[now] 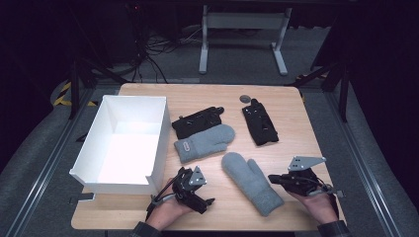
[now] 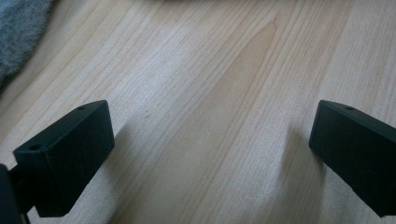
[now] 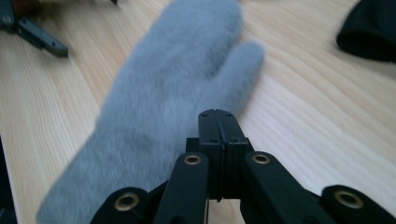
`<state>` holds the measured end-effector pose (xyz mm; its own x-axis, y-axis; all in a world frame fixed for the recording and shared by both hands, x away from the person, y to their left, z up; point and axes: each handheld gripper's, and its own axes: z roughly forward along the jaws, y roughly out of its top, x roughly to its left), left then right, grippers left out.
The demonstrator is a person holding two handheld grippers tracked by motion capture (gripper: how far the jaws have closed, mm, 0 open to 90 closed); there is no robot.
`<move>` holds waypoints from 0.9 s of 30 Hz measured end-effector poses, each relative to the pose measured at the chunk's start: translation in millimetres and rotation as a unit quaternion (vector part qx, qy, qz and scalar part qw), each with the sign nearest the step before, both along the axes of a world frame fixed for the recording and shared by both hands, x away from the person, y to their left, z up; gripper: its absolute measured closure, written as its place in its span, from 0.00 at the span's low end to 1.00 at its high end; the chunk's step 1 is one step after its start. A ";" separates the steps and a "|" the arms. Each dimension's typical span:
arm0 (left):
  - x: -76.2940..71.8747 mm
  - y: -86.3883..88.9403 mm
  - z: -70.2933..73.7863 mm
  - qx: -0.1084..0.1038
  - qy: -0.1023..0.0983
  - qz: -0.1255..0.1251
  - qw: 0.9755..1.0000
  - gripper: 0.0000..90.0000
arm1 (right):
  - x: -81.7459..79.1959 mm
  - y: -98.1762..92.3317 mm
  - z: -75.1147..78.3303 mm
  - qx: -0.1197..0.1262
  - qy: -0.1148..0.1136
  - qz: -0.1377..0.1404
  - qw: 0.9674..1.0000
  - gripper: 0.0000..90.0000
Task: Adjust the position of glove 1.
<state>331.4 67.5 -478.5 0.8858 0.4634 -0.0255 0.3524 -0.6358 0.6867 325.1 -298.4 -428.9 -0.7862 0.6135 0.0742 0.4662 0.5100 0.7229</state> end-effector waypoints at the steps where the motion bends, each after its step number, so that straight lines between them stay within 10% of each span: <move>1: 0.0 0.0 0.0 0.000 0.000 0.000 1.000 0.01 | -2.7 -4.1 -1.0 -0.003 0.001 0.000 1.000 1.00; 15: -0.3 0.1 1.5 0.002 -0.001 0.007 1.000 0.03 | -32.6 -20.0 -16.2 -0.037 0.036 0.017 0.999 1.00; 20: 3.0 -0.2 11.4 0.000 0.003 0.019 1.000 0.25 | -32.7 -19.1 -16.1 -0.036 0.035 0.022 0.998 1.00; 27: 12.6 -11.9 29.9 -0.020 0.002 0.031 0.999 0.89 | -31.6 -16.0 -17.0 -0.030 0.041 0.032 0.998 1.00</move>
